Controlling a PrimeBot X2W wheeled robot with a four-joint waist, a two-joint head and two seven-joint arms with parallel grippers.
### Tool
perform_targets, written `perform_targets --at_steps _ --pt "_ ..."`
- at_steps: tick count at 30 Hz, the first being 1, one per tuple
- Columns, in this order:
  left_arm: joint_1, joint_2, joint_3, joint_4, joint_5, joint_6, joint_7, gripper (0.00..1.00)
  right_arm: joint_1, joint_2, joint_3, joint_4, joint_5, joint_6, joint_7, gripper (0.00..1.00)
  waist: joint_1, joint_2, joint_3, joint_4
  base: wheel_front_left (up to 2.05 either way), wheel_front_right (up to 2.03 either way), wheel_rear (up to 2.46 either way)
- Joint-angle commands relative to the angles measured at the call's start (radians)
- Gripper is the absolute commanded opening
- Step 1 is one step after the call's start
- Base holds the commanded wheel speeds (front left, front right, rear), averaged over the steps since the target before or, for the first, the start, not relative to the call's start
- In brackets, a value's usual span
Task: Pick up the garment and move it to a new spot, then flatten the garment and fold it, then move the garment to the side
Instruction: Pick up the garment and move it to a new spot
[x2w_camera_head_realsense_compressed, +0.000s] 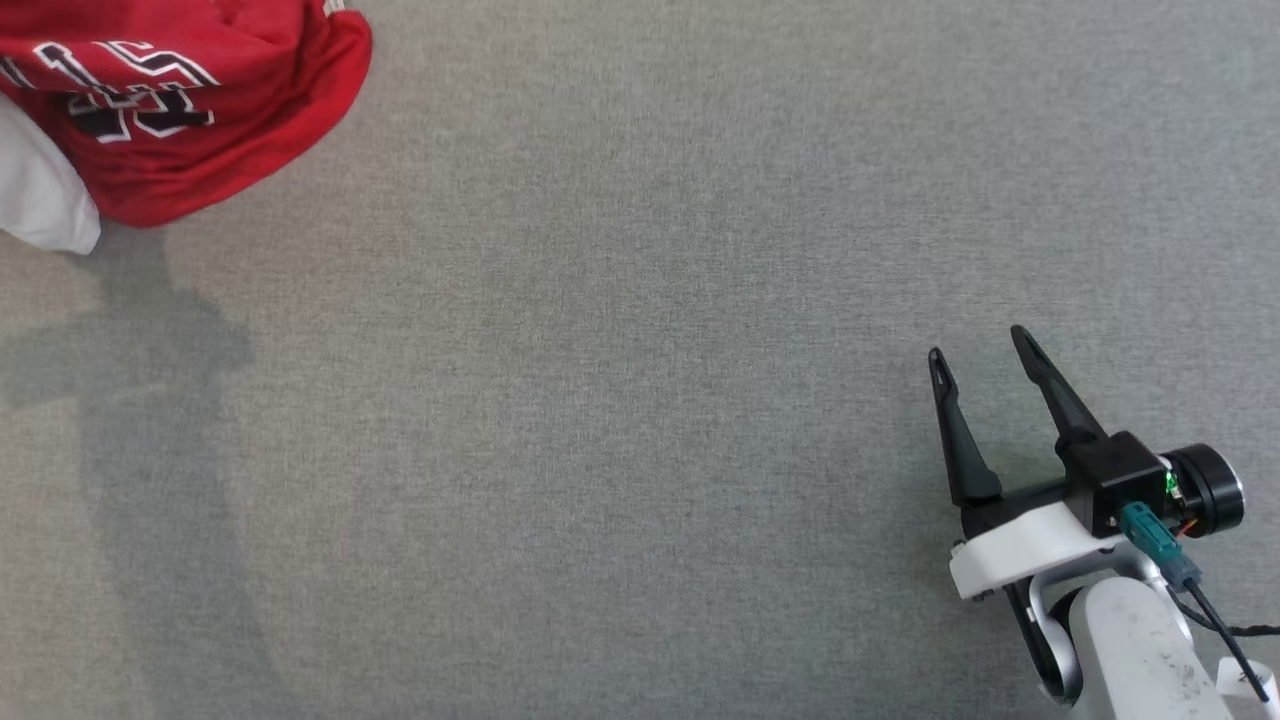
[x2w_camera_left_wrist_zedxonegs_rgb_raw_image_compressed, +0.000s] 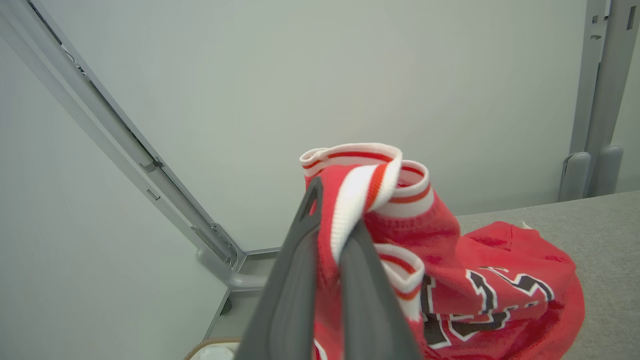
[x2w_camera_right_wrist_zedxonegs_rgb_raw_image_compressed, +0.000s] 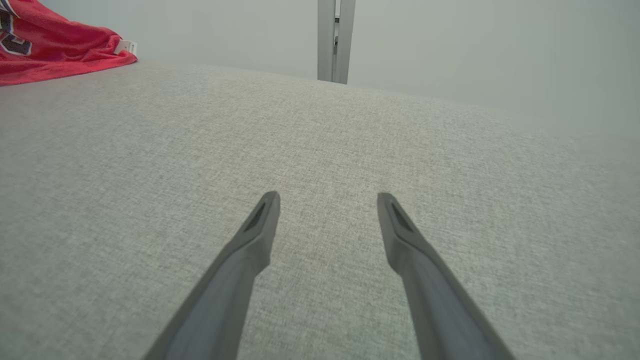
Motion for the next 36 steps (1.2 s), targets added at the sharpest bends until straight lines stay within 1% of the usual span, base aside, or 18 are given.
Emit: perform_targets --at_steps 1,6,10,14,16,21,25,28,30,33,36 --pt "-0.016 0.019 -0.034 -0.041 -0.008 -0.002 0.003 0.00 0.025 -0.004 0.002 0.010 0.018 -0.001 0.000 1.00 -0.0001 0.0000 -0.128 -0.043 0.00 0.00 0.00" --pt "-0.023 0.046 -0.162 -0.211 -0.035 -0.002 0.051 0.00 0.065 -0.004 -0.003 0.027 0.065 -0.001 0.000 1.00 -0.0001 0.0000 -0.237 -0.087 0.00 0.00 0.00" --pt "-0.030 0.037 -0.247 -0.359 -0.065 -0.002 0.113 0.00 0.093 -0.004 -0.016 0.032 0.094 -0.001 0.000 1.00 -0.0001 0.0000 -0.306 -0.130 0.00 0.00 0.00" --pt "-0.047 0.001 -0.333 -0.504 -0.094 -0.002 0.184 0.00 0.112 -0.004 -0.023 0.034 0.110 -0.001 0.000 1.00 -0.0001 0.0000 -0.348 -0.182 0.00 0.00 0.00" --pt "-0.060 -0.019 -0.361 -0.560 -0.105 -0.002 0.206 0.00 0.116 -0.004 -0.025 0.034 0.117 -0.001 0.000 1.00 -0.0001 0.0000 -0.357 -0.203 0.00 0.00 0.00" --pt "-0.104 -0.111 -0.382 -0.664 -0.176 -0.002 0.217 0.00 0.117 -0.004 -0.029 0.035 0.138 -0.001 0.000 1.00 -0.0001 0.0000 -0.359 -0.248 0.00 0.00 0.00" --pt "-0.118 -0.186 -0.387 -0.671 -0.211 0.008 0.195 0.00 0.096 -0.004 -0.032 0.033 0.153 -0.001 0.000 1.00 -0.0001 0.0000 -0.339 -0.279 0.00 0.00 0.00" --pt "-0.084 -0.218 -0.391 -0.636 -0.227 0.012 0.163 0.00 0.082 -0.004 -0.042 0.028 0.158 -0.001 0.000 1.00 -0.0001 0.0000 -0.315 -0.299 0.00 0.00 0.00" --pt "-0.047 -0.230 -0.391 -0.597 -0.242 0.013 0.140 0.00 0.072 -0.004 -0.052 0.025 0.161 -0.001 0.000 1.00 -0.0001 0.0000 -0.296 -0.308 0.00 0.00 0.00" --pt "-0.002 -0.223 -0.389 -0.517 -0.265 0.010 0.106 0.00 0.063 -0.004 -0.067 0.022 0.160 -0.001 0.000 1.00 -0.0001 0.0000 -0.266 -0.319 0.00 0.00 0.00" --pt "0.055 -0.214 -0.386 -0.408 -0.278 0.009 0.069 0.00 0.048 -0.003 -0.080 0.018 0.161 -0.001 0.000 1.00 -0.0001 0.0000 -0.230 -0.326 0.00 0.00 0.00"
